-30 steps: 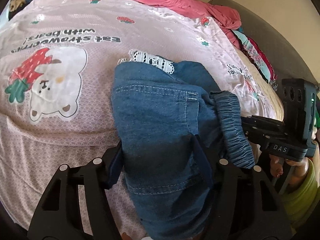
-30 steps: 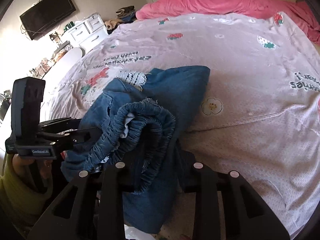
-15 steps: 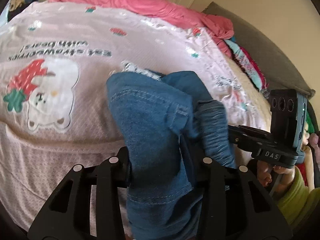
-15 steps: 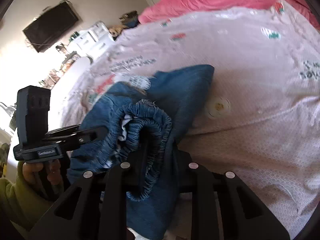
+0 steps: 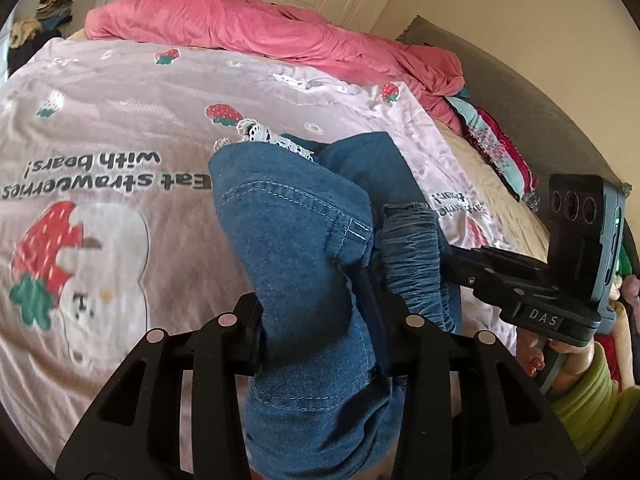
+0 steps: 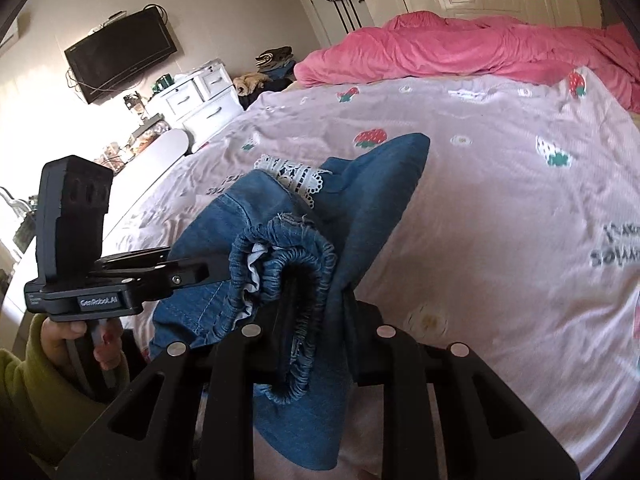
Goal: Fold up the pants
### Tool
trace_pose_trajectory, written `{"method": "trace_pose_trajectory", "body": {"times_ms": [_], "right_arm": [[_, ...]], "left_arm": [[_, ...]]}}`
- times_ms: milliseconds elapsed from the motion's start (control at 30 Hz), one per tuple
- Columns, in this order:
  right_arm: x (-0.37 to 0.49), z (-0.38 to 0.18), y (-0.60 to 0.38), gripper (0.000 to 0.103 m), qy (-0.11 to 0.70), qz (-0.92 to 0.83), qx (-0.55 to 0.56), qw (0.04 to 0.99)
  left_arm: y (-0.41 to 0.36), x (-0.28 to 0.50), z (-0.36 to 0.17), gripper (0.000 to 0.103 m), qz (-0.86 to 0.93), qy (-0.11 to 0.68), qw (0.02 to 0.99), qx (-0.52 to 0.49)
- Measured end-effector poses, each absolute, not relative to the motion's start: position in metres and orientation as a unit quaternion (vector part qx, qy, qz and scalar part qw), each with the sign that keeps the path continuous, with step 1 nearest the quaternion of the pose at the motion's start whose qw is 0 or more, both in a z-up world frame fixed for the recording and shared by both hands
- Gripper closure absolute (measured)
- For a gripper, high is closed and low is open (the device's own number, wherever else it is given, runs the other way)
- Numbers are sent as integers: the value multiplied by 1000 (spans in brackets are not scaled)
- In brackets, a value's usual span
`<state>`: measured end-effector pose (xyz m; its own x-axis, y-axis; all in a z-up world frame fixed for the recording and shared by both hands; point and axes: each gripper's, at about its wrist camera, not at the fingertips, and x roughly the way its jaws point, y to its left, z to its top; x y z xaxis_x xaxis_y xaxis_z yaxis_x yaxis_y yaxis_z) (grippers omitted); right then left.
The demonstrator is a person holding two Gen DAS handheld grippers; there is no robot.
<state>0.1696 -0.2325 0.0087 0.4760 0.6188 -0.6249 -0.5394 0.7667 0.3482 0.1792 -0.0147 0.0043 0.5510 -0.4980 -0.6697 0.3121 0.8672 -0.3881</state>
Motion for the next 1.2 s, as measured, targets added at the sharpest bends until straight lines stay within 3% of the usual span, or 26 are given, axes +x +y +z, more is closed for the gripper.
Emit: {"method": "trace_pose_trajectory", "body": {"times_ms": [833, 1067, 1200], "right_arm": [[245, -25, -224, 82, 430, 291, 42, 854], [249, -36, -225, 79, 448, 276, 43, 849], [251, -42, -225, 70, 458, 262, 35, 849]], "left_arm": [[-11, 237, -30, 68, -212, 432, 870, -103], [-10, 237, -39, 57, -202, 443, 868, -98], [-9, 239, -44, 51, -197, 448, 866, -100]]}}
